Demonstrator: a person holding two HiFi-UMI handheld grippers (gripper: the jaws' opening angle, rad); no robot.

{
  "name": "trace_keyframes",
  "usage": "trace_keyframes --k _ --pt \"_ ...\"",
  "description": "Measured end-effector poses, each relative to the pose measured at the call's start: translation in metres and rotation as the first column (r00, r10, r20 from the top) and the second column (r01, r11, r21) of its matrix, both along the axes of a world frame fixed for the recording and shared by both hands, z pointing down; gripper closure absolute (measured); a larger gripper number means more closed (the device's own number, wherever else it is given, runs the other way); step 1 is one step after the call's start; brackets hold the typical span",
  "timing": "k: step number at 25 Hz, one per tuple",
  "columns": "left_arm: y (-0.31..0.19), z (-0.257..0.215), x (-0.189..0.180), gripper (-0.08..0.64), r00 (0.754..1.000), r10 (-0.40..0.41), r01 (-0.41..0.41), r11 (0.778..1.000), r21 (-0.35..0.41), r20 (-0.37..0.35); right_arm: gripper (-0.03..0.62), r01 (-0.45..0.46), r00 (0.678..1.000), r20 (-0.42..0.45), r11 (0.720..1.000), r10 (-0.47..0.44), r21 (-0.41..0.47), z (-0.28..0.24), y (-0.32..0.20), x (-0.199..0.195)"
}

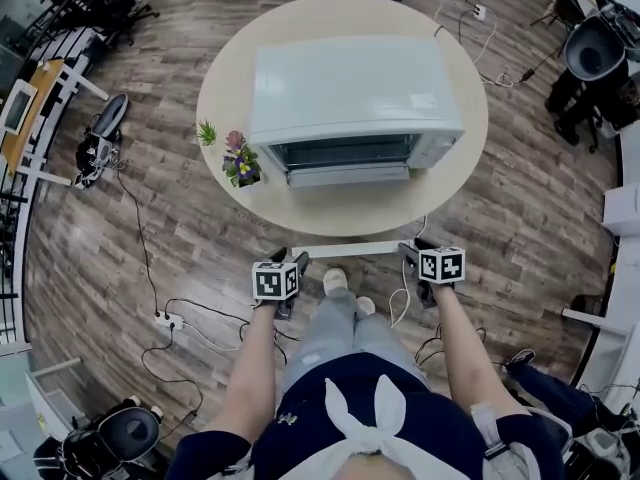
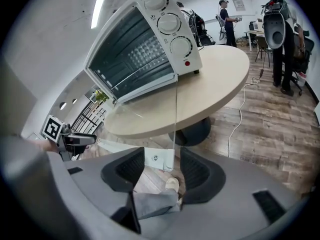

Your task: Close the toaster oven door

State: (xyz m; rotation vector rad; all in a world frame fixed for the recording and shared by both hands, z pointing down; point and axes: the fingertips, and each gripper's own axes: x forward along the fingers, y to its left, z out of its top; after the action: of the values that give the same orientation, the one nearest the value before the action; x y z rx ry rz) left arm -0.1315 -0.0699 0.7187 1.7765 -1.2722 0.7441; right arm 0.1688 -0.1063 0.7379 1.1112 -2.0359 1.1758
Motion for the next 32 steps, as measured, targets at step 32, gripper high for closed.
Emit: trace_keyframes --k 32 --pt "-0.007 0.001 0.006 0.376 0.993 -0.034 0.033 0.999 -0.008 -0.109 0.419 -0.051 0.998 0.021 0.998 0.051 0.02 -0.012 0.006 -0.003"
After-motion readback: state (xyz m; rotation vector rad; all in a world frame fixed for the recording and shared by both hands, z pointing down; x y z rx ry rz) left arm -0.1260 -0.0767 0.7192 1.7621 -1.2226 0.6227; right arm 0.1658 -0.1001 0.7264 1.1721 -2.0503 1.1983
